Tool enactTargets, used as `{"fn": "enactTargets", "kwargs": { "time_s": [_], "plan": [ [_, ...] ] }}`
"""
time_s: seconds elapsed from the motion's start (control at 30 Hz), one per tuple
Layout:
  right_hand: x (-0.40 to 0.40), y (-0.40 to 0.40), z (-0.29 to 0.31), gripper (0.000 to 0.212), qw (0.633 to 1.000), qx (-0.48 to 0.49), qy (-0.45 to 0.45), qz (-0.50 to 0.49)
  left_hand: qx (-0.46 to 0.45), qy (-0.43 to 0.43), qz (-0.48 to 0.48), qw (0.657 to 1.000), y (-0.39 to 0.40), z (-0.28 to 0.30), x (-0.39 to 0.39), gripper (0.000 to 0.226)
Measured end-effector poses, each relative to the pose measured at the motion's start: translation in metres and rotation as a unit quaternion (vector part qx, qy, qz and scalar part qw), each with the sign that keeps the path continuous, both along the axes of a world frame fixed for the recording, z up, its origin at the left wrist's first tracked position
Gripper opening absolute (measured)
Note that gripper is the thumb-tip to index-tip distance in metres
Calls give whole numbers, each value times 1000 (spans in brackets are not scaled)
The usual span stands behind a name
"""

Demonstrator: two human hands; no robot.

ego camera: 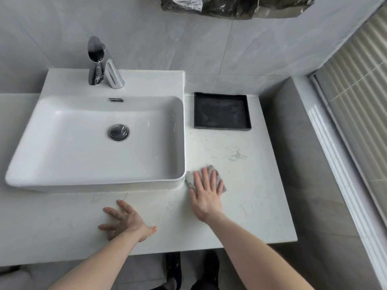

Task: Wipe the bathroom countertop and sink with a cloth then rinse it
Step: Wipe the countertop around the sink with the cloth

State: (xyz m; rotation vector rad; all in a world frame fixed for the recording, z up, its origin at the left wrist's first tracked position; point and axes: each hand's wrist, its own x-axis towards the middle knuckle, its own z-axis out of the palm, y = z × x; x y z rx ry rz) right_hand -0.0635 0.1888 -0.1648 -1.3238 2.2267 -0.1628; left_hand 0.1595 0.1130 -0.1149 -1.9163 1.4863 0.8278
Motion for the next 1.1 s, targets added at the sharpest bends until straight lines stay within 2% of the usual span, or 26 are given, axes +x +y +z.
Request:
{"fn": "enactTargets", "kwargs": {
  "time_s": [0.1, 0.23, 0.53, 0.73, 0.93, 1.03, 1.1],
  "plan": [
    [13, 7, -5, 65, 997, -17, 17, 76, -6, -8, -3, 1000, 0, 0, -1, 159],
    [-24, 35, -9, 61, 992, -37, 39, 114, -21, -23, -13, 999, 3, 3, -2, 156],
    [-180, 125, -8, 59, 992, 6, 107, -67, -58, -27, -6, 998, 7, 5, -1, 159],
    [-164, 100, -5, 56, 992, -25, 78, -93, -66, -23, 3, 998, 10, 10, -3, 160],
    [-97, 24, 5, 55, 993, -88, -25, 71, -70, -26, 3, 997, 10, 11, -2, 161],
    [-65, 2, 4, 53, 980, -98, -13, 175, -76, -29, 1, 997, 10, 9, -1, 162],
    [-63, -1, -2, 55, 976, -77, 19, 204, -78, -31, 0, 996, 10, 8, 0, 162]
  ]
}}
